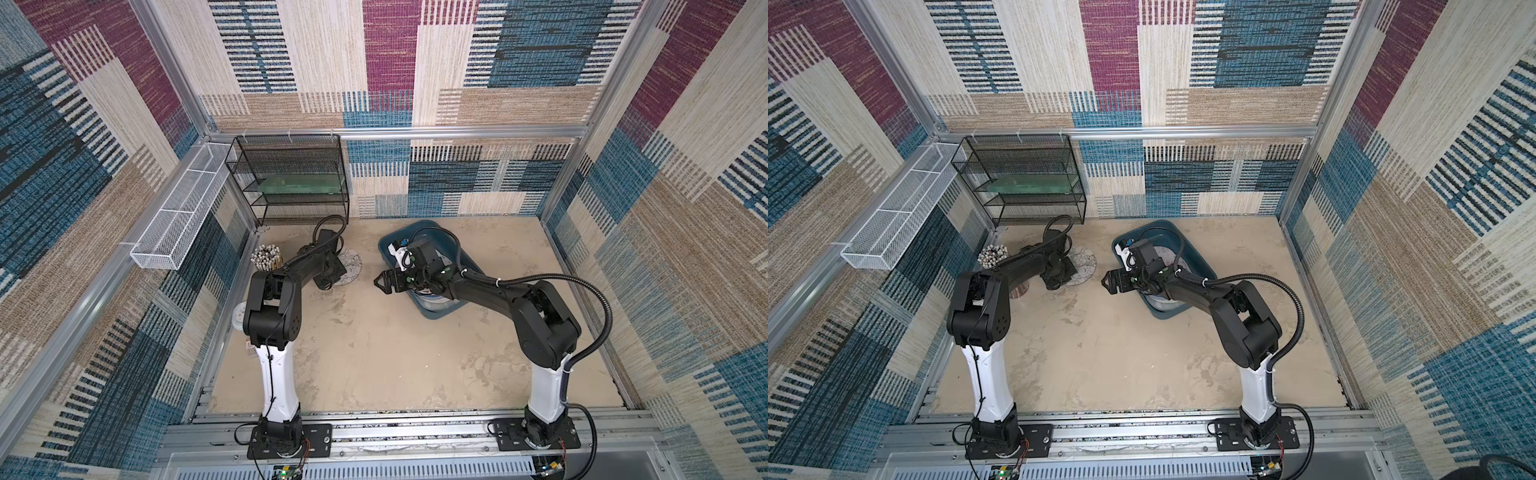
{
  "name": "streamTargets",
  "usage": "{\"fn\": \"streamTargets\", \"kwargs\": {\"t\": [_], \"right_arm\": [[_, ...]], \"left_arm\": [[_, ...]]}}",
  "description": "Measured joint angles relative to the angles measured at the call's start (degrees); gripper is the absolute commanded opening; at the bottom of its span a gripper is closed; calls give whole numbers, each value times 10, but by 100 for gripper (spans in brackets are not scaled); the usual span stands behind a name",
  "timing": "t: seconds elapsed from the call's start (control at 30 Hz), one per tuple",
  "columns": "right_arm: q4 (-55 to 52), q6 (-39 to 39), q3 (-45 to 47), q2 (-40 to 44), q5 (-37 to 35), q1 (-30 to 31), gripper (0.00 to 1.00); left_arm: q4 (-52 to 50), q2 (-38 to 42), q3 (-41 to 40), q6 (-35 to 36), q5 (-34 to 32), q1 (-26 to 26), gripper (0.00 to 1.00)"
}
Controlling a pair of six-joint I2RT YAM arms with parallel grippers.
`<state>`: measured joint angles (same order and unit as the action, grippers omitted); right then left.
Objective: Put the coasters into the storage box
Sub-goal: Pick up the coaster from the center of the board.
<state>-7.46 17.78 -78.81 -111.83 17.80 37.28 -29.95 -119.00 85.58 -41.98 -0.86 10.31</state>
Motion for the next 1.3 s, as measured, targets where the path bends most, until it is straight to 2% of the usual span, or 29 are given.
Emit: {"fn": "streamTargets", "kwargs": {"t": [0.17,0.37,0.73,1.03,1.3], "right_arm": [[-6,4,-23,-26,1,10,95],[17,42,-28,-47,28,13,95],[38,142,-22,-98,61,20,95],[139,219,26,-101,78,25,95],[152,254,26,-103,78,43,95]], "left_arm": [[-13,37,-7,2,60,14,0],[-14,82,-35,4,85,17,0],[-7,144,-96,4,103,32,0],[14,175,-133,4,113,44,0],[27,225,-185,4,115,56,0]]}}
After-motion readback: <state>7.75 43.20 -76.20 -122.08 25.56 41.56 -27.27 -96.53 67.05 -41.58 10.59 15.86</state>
